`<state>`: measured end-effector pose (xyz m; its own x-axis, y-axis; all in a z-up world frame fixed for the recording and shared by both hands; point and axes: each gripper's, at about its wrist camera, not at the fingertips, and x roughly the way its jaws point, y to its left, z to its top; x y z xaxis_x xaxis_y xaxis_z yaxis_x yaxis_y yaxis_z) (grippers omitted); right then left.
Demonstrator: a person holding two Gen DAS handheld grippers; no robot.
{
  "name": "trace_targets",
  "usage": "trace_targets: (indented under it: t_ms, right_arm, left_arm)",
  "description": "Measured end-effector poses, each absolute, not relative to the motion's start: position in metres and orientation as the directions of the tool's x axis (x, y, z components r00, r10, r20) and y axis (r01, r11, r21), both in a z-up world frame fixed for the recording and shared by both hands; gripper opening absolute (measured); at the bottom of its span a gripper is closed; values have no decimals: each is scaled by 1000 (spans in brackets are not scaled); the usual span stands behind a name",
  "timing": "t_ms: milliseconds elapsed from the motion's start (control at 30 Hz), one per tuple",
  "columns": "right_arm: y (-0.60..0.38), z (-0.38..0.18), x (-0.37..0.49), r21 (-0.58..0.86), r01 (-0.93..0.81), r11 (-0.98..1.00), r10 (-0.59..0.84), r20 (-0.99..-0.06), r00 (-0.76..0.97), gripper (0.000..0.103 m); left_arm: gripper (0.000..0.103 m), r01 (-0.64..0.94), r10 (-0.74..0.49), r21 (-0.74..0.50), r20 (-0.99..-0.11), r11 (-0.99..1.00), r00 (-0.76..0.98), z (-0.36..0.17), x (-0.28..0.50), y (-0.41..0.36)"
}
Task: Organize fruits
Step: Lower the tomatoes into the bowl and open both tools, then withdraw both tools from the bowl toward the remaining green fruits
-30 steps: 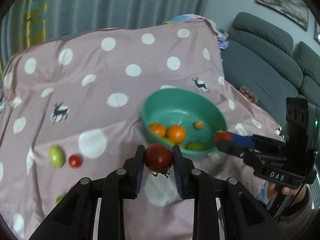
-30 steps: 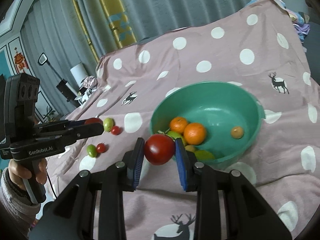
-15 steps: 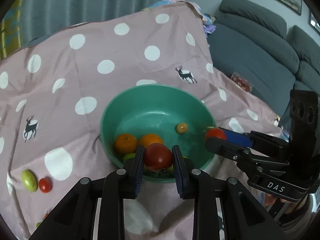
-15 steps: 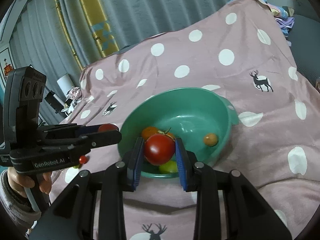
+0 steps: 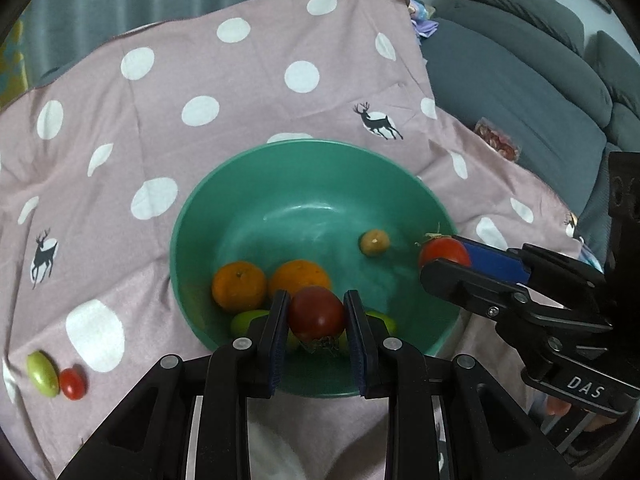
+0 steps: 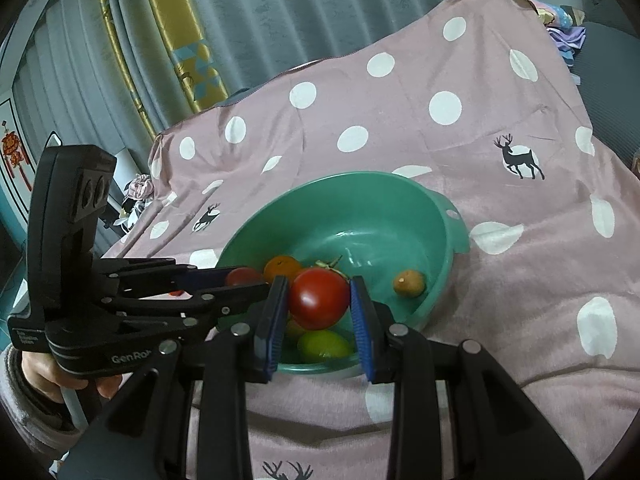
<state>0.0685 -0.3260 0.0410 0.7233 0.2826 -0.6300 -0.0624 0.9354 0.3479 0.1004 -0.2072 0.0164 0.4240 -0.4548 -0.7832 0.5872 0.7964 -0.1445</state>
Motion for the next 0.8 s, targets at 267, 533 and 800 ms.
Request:
trace_targets:
  t_ms: [267,533,800]
  right_arm:
    - [-327,40,71,346,-53,937,275,-636,721,33]
    - [-338,40,64,375,-13,927,264,-625,735,44]
    - [-350,36,52,421,16,907,271,-613,742,49]
  left_arm:
    - [28,578,-451,-148,-785,803,425,14,105,-207]
    - [53,537,-456,-170,-762,826,460,23,104,-188]
    - [70,470,-451,-199,-729,860,515,35,93,-145]
